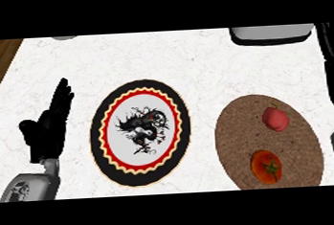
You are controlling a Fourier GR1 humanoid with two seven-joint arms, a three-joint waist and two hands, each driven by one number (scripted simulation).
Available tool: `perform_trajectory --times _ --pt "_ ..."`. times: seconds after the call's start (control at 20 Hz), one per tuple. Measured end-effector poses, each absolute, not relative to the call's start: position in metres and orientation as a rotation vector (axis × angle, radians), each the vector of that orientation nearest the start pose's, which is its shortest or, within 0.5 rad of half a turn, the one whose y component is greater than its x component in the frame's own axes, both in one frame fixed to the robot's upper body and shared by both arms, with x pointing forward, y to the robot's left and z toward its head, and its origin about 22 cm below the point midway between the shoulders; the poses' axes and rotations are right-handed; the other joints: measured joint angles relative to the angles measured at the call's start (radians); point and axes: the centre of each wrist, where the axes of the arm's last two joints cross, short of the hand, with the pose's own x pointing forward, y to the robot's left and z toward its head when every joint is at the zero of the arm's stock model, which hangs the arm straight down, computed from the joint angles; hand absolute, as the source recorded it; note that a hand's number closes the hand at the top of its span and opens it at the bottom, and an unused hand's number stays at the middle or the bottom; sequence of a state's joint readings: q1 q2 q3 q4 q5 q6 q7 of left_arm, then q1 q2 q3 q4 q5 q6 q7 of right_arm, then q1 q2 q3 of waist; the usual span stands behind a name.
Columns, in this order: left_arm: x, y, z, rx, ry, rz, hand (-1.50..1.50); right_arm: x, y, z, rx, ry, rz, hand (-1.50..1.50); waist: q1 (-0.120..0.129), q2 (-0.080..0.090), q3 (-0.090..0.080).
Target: Pick the bell pepper from the placemat and place it in the plate
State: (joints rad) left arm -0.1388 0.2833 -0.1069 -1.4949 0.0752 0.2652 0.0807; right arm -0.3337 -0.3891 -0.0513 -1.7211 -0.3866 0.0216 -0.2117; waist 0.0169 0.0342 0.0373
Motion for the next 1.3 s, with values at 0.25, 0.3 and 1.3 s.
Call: perform_trajectory --times 0.25,0.3,1.3 --pt "0.286 0.255 0.06 0.239 -1.661 -0.164 0.0 0.32 -0.265 0.116 -0.066 -2.075 0.194 1.5 0.031 -0.013 -0.028" --pt "0.289 0.254 0.071 0.223 -1.699 -0.194 0.0 0.325 -0.262 0.108 -0.131 -2.027 0.22 1.5 0.042 -0.011 -0.031" --pt "0.299 0.281 0.1 0.152 -1.748 -0.243 0.0 0.337 -0.179 -0.009 -1.146 -1.675 0.161 -1.5 -0.012 -0.036 -0.04"
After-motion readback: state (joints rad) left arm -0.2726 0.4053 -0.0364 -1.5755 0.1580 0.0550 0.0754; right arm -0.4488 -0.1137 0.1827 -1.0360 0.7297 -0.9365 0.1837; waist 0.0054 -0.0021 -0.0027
